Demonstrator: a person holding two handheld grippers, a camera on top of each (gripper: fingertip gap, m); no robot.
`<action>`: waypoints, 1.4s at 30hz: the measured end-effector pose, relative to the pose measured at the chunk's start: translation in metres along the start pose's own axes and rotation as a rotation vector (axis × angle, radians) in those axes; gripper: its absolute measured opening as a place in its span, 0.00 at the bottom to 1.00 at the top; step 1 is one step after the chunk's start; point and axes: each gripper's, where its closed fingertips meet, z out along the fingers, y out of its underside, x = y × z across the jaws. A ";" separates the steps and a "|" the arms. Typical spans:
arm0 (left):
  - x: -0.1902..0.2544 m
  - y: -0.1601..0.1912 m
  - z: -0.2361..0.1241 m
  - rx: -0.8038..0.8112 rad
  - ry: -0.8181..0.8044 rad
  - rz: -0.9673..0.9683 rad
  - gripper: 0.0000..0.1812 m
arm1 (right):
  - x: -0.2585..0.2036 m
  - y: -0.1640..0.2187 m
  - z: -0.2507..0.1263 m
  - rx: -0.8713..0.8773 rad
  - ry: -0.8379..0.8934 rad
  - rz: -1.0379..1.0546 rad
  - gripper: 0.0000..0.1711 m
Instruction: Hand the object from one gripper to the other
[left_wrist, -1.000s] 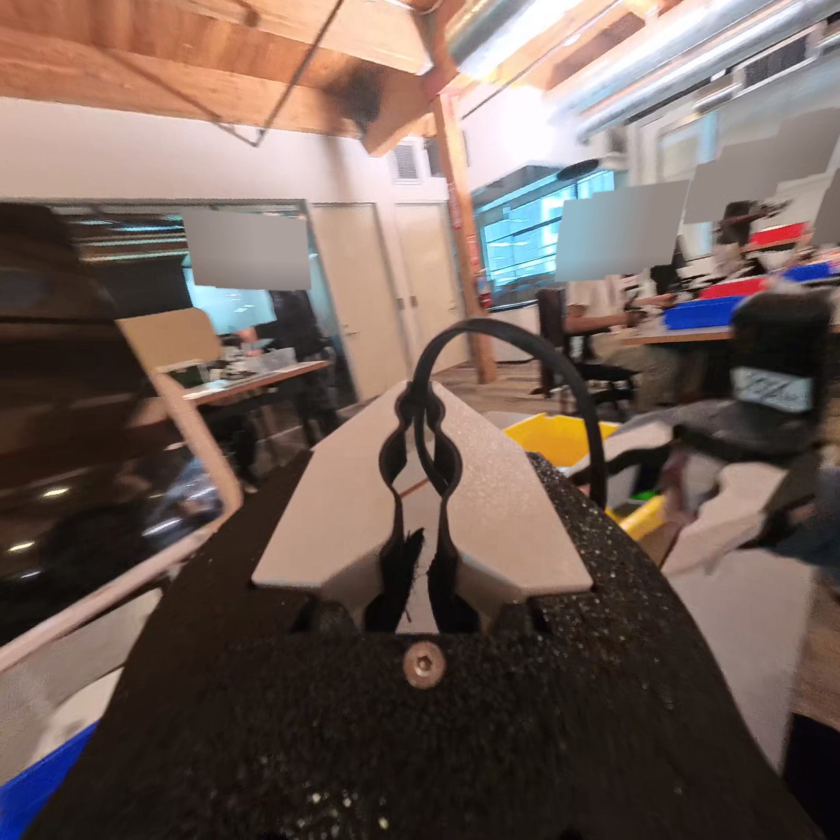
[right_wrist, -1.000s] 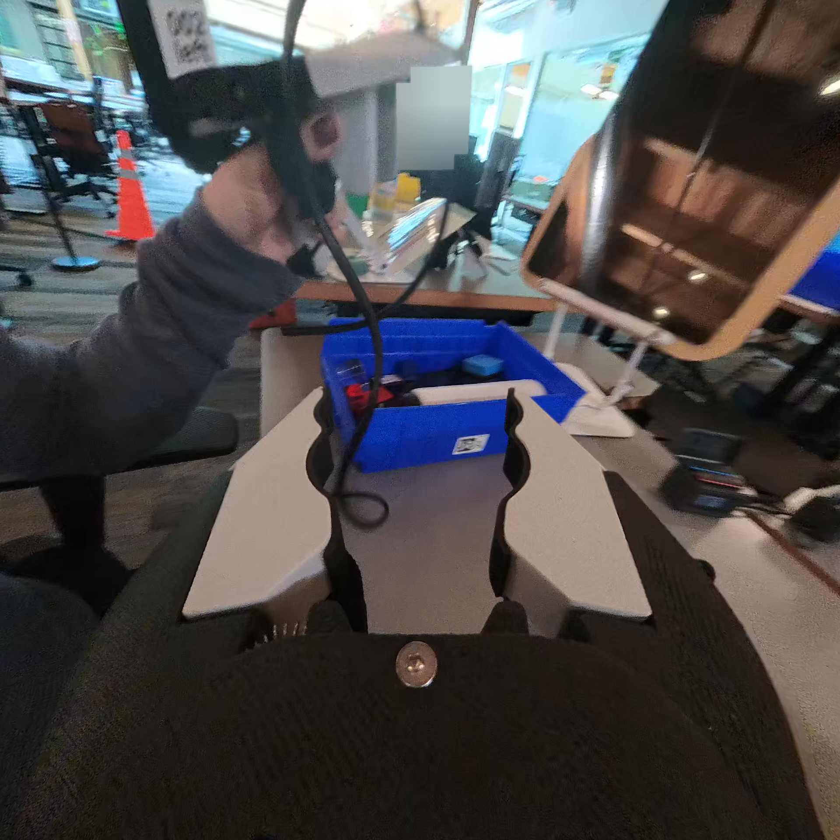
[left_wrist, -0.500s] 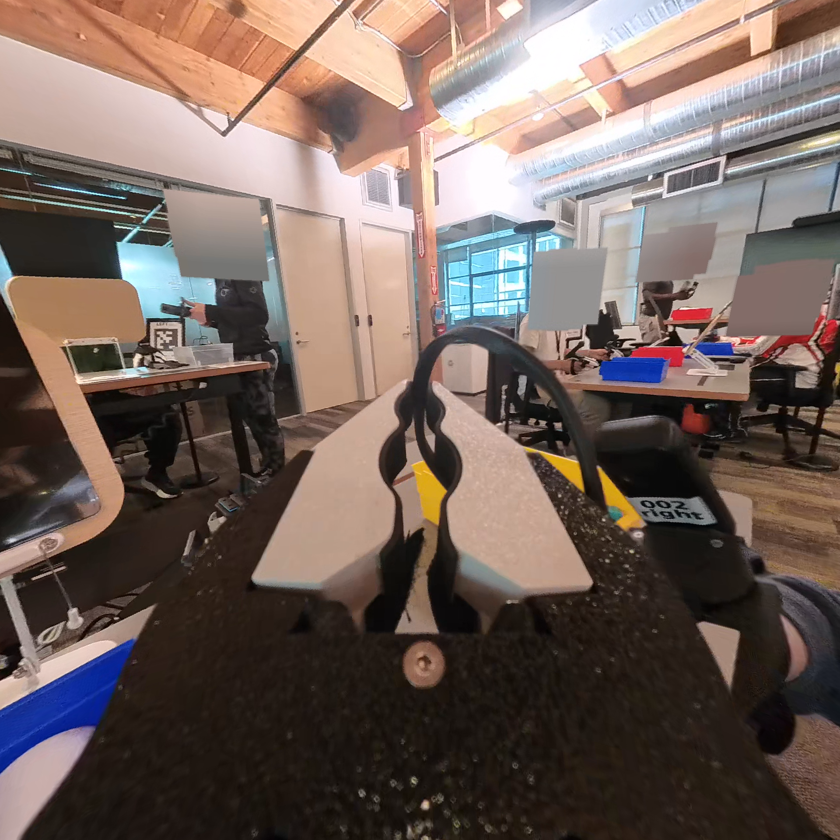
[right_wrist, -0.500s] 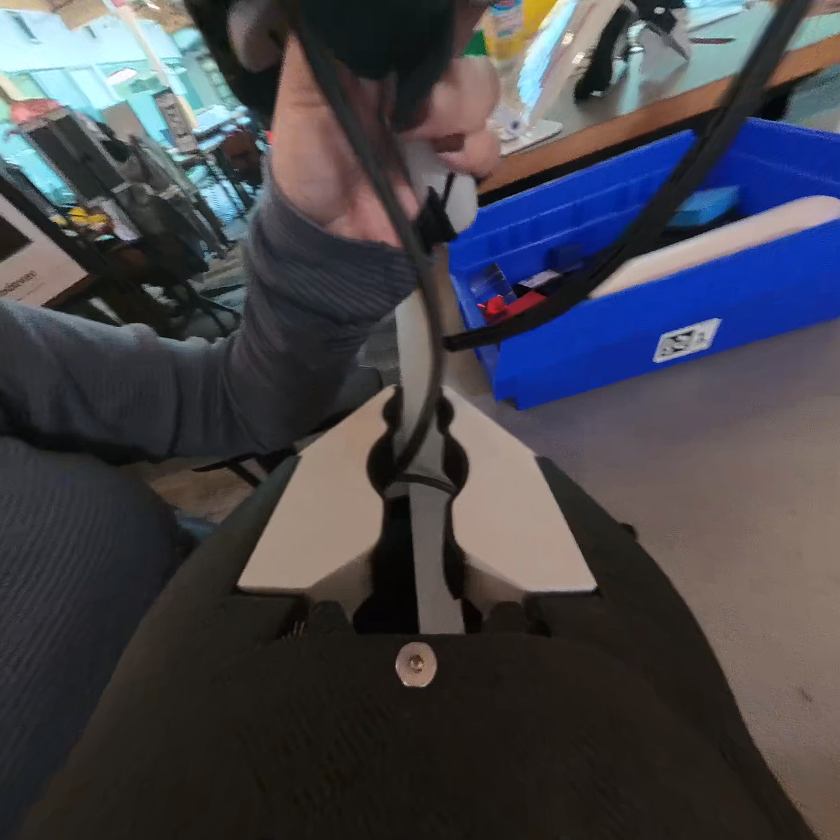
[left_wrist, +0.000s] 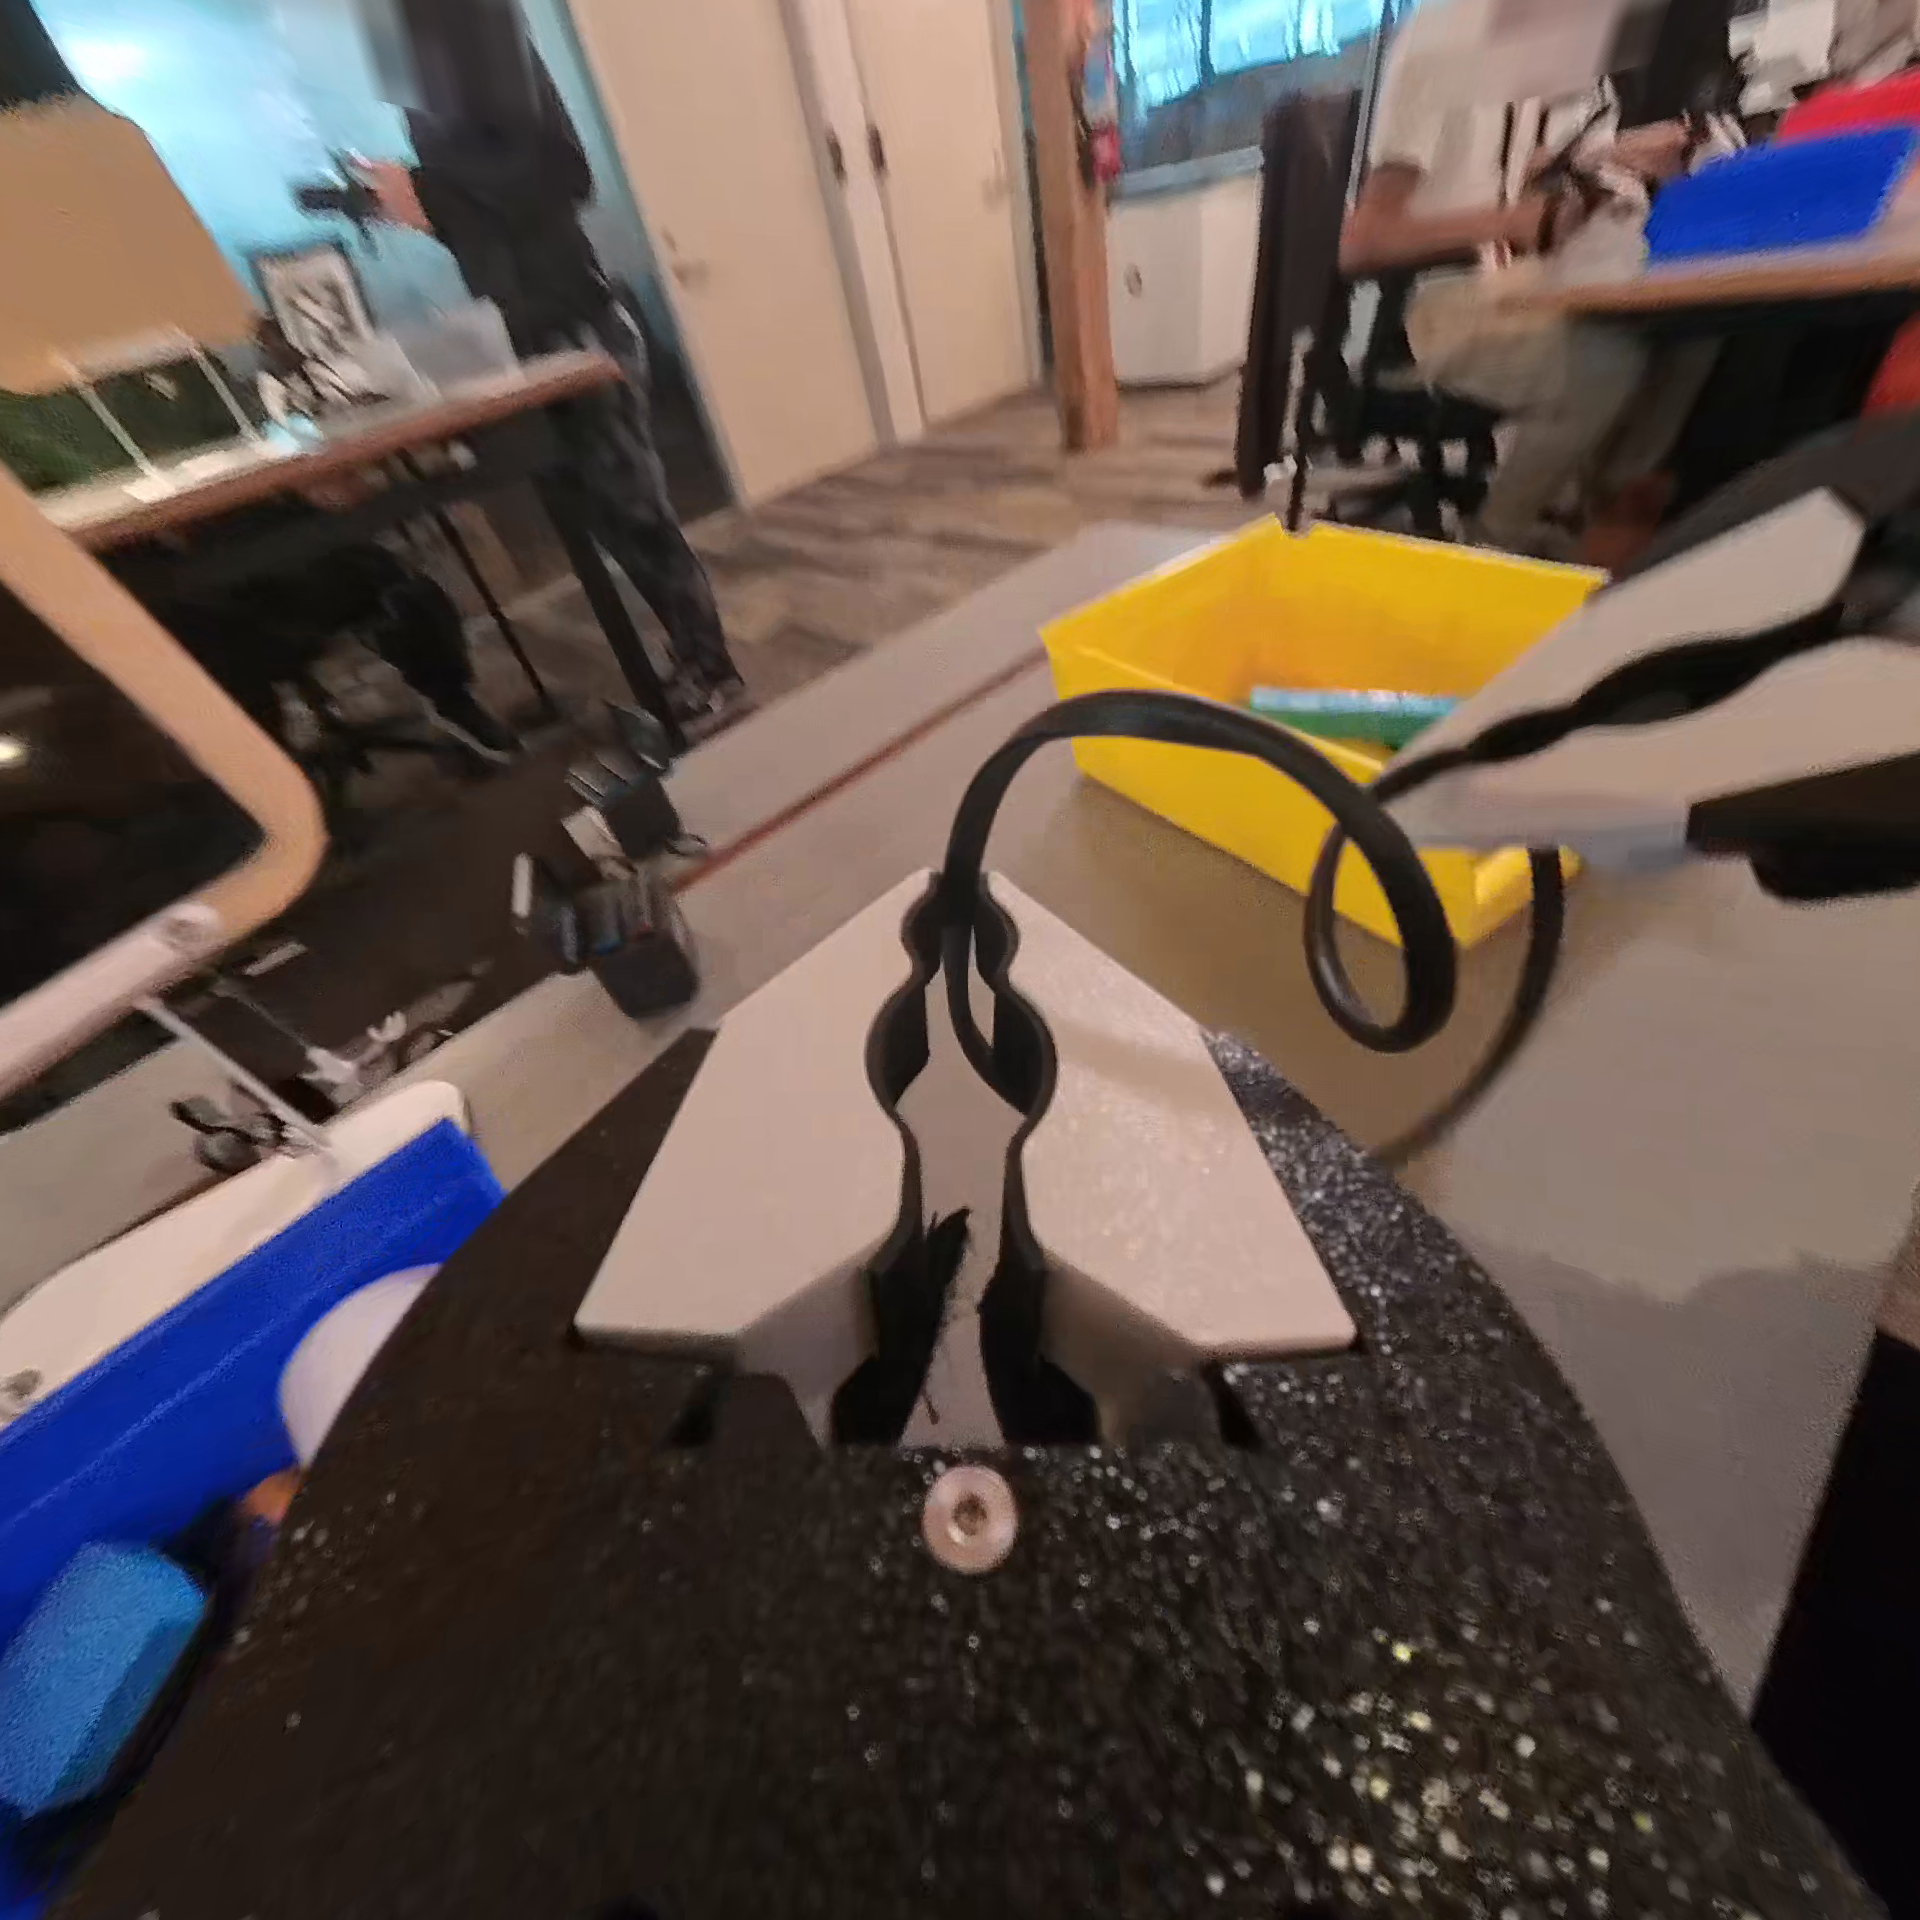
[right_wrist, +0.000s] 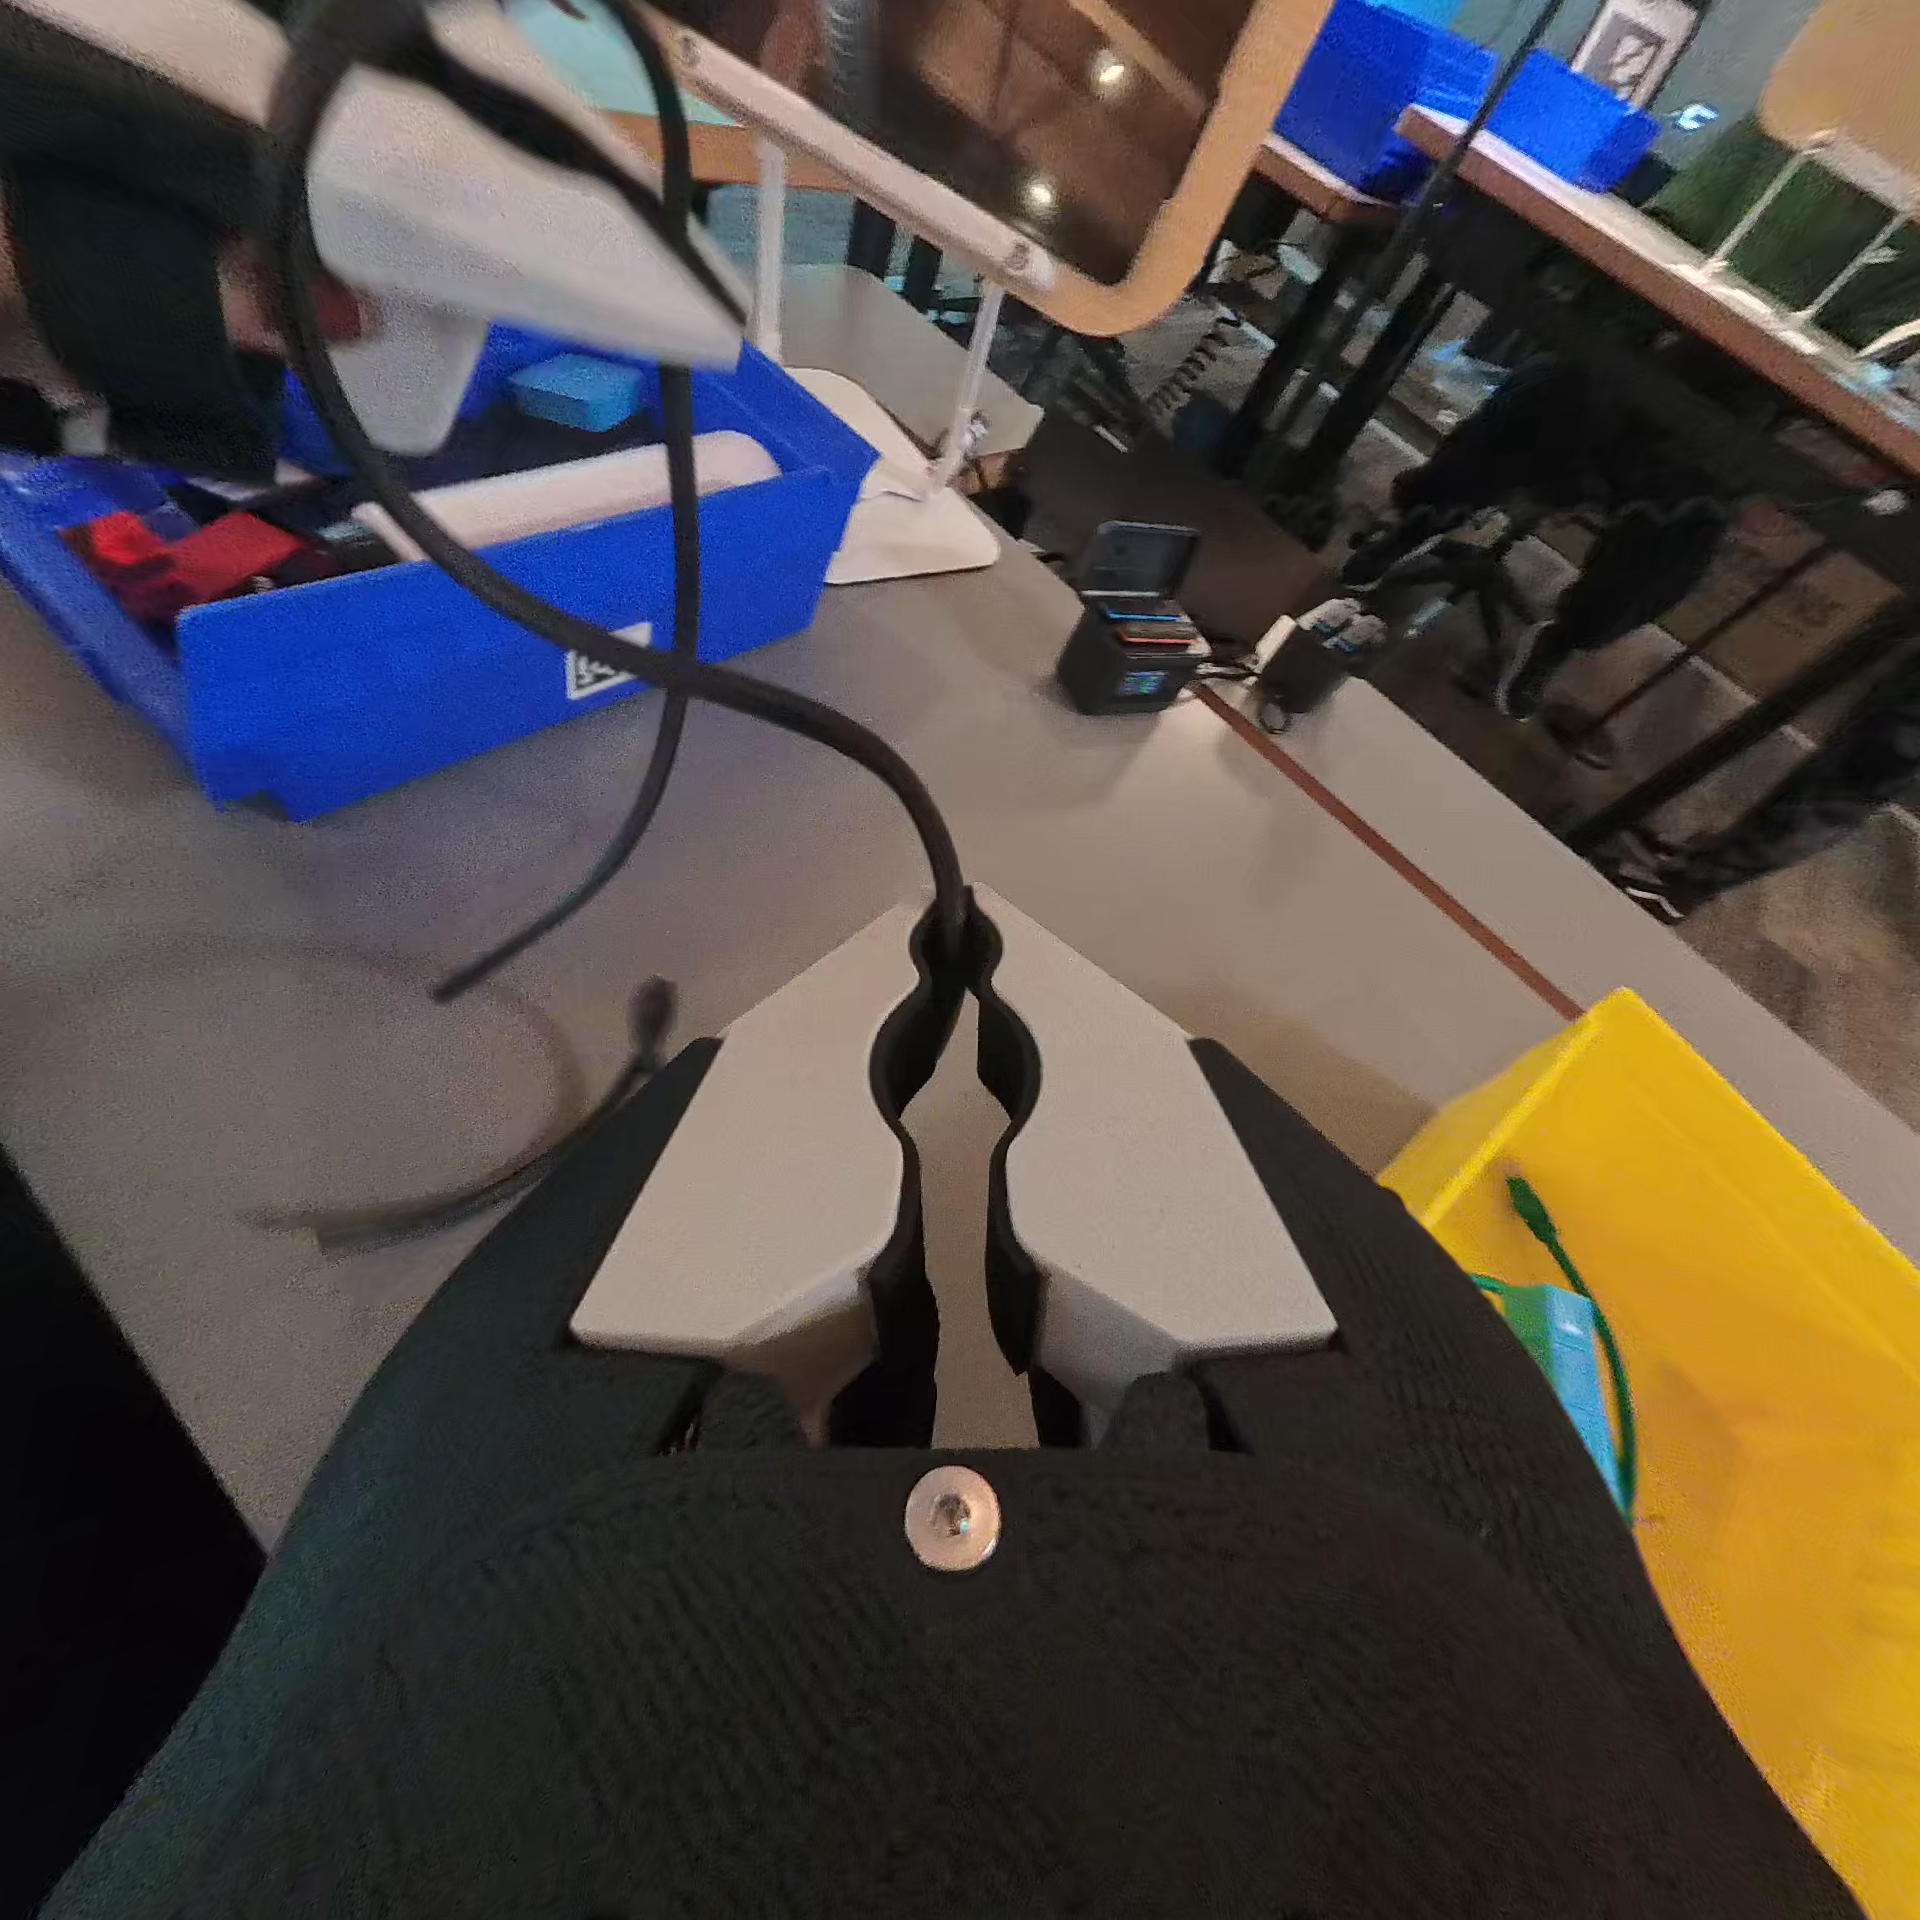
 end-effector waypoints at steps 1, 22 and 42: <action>0.006 0.008 0.006 -0.035 0.026 0.001 0.02 | 0.004 0.000 -0.001 -0.001 0.015 -0.003 0.00; 0.120 0.008 0.025 -0.044 0.418 0.001 0.47 | -0.002 -0.033 -0.024 0.220 -0.116 0.042 0.00; 0.138 0.061 0.051 -0.211 0.508 -0.131 0.05 | 0.004 -0.047 -0.039 0.287 -0.094 0.050 0.00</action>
